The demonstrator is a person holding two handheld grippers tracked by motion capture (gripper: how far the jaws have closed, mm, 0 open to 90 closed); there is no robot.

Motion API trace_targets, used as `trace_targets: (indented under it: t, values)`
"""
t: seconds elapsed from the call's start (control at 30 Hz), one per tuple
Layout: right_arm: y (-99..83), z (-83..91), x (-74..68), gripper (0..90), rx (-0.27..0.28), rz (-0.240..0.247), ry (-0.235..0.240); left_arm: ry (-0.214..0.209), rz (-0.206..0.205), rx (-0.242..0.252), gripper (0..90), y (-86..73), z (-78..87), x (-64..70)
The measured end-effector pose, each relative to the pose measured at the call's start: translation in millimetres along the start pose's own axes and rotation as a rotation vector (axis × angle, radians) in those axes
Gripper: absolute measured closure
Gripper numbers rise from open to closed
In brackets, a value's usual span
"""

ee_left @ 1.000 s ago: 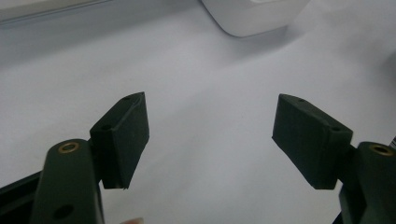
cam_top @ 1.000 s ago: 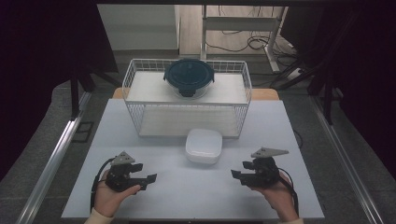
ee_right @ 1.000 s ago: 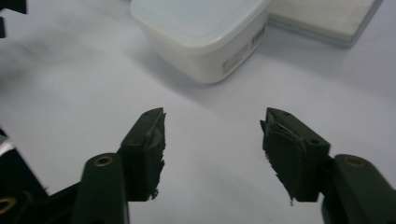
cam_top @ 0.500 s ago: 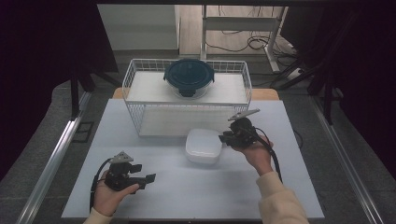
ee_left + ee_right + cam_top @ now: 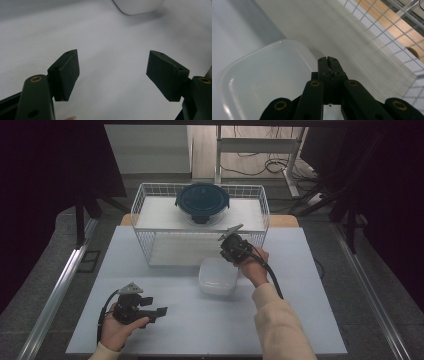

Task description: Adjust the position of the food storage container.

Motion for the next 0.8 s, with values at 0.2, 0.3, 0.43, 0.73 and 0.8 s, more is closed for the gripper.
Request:
trace_targets:
  t: [0.2, 0.3, 0.43, 0.73, 0.8]
  values:
    - [5.9, -23.4, -3.4, 89.3, -0.034, 0.121, -0.059, 0.007, 0.014, -0.004, 25.9, -1.3, -0.1, -5.6]
    - [6.4, -27.3, -3.5, 89.3, -0.04, 0.139, -0.062, 0.007, 0.016, -0.005, 26.0, -1.2, 0.0, -6.8]
    - [4.1, -31.0, -5.3, 89.3, -0.064, 0.164, -0.062, 0.006, 0.014, -0.006, 25.9, -1.2, -0.5, -5.6]
    - [6.3, -30.5, -12.1, 89.4, -0.057, 0.222, -0.049, 0.002, 0.014, -0.011, 25.9, -1.7, -2.9, -5.4]
    - [6.8, -31.1, -11.5, 89.4, -0.057, 0.228, -0.046, 0.0, 0.017, -0.011, 25.9, -1.8, -2.7, -5.5]
Point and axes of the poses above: each handheld gripper's, and its own axes: z roughly backward along the jaws, y roughly out of its top, x roughly to its right, the point moved 4 cm from there along -z, roughly forward along the jaws, and after that the axes turned 2 degrees about -x, right-handed, at the moved point
